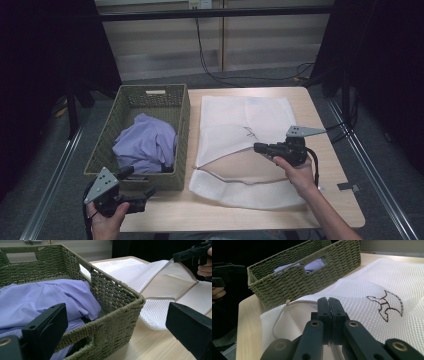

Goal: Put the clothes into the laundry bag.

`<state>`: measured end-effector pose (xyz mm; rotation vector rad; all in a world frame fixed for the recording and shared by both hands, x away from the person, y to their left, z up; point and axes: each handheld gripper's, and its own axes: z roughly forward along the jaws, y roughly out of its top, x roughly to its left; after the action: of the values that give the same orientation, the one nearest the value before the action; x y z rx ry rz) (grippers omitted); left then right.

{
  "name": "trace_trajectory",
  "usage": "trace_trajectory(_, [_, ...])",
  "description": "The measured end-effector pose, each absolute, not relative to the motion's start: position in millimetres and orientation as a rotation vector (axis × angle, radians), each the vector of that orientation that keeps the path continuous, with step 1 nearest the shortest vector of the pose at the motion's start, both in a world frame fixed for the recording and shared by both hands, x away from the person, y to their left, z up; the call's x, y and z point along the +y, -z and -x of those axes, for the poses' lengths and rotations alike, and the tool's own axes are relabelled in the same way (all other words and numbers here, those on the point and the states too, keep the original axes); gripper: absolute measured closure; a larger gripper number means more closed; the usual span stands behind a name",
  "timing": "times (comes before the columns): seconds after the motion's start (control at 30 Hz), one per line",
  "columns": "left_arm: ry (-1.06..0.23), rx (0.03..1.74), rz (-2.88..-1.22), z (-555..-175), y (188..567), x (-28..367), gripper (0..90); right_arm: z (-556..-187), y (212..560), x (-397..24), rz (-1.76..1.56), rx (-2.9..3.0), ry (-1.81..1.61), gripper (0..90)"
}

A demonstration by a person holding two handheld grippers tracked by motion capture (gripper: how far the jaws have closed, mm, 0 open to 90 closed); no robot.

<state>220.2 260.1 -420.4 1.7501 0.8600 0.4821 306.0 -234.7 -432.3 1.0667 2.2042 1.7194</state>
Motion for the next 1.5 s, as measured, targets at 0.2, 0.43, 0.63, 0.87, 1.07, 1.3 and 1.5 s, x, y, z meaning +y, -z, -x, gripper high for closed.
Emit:
trace_trajectory(0.2, [-0.481,0.864,-1.753,-220.6,420.7,259.4,3.9,-305.1,426.6,-235.5,-1.059,2.183,-1.738,89.0])
trace_trajectory(0.43, [-0.449,0.870,-1.740,-221.3,420.7,259.6,3.9,-314.5,416.9,-238.5,-1.062,2.140,-1.799,89.1])
trace_trajectory(0.63, [-0.442,0.883,-1.734,-221.7,420.3,259.6,4.0,-321.4,407.0,-241.3,-1.042,2.114,-1.822,89.2])
trace_trajectory(0.87, [-0.489,0.877,-1.710,-233.1,407.9,257.4,9.3,-326.5,396.7,-244.3,-1.025,2.064,-1.868,89.2])
trace_trajectory(1.07, [-0.451,0.858,-1.776,-257.4,399.9,252.7,10.1,-325.5,400.7,-243.6,-1.022,2.082,-1.849,89.2])
trace_trajectory(1.3, [-0.448,0.855,-1.852,-289.8,381.0,253.4,12.9,-324.4,401.6,-241.5,-1.025,2.088,-1.830,89.2])
trace_trajectory(1.5, [-0.392,0.891,-1.935,-327.1,374.7,256.7,8.7,-323.6,403.9,-240.7,-1.027,2.096,-1.823,89.2])
